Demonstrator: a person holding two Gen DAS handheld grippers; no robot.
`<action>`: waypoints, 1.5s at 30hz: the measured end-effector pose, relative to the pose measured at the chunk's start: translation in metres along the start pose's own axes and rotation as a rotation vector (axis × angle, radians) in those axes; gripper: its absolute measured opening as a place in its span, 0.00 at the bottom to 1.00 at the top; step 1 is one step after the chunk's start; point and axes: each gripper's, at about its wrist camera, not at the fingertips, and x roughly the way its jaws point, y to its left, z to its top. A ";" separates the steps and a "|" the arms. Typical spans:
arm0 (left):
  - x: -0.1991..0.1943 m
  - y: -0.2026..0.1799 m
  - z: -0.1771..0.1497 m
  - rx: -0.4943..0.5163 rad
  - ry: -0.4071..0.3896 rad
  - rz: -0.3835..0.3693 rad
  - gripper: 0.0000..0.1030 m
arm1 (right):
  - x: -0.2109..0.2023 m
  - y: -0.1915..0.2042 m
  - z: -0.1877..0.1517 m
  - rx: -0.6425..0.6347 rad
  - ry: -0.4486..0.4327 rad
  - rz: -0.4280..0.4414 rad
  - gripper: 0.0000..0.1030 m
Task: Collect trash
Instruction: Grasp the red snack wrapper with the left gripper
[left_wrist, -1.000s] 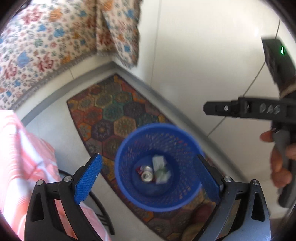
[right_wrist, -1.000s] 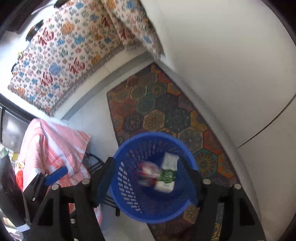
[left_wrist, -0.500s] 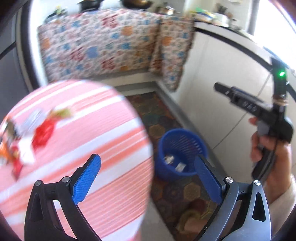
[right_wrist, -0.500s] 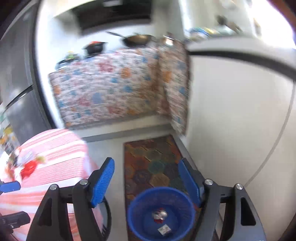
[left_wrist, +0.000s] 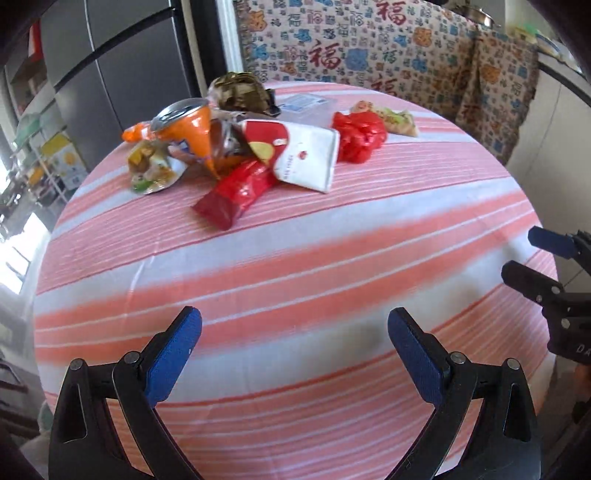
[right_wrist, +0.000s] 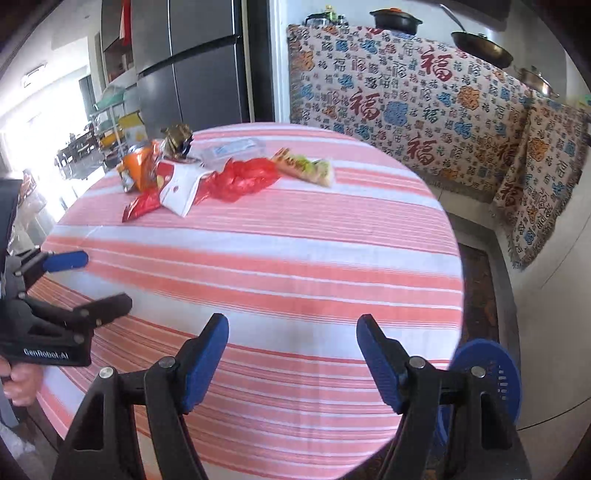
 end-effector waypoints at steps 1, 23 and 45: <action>0.004 0.005 0.001 0.002 0.000 0.013 0.98 | 0.006 0.005 0.001 -0.004 0.012 -0.003 0.71; 0.044 0.077 0.052 0.054 0.042 -0.115 0.99 | 0.035 0.032 0.006 -0.021 0.044 0.007 0.77; -0.026 0.050 -0.026 0.028 0.081 -0.192 0.69 | 0.035 0.029 0.006 -0.017 0.029 0.005 0.77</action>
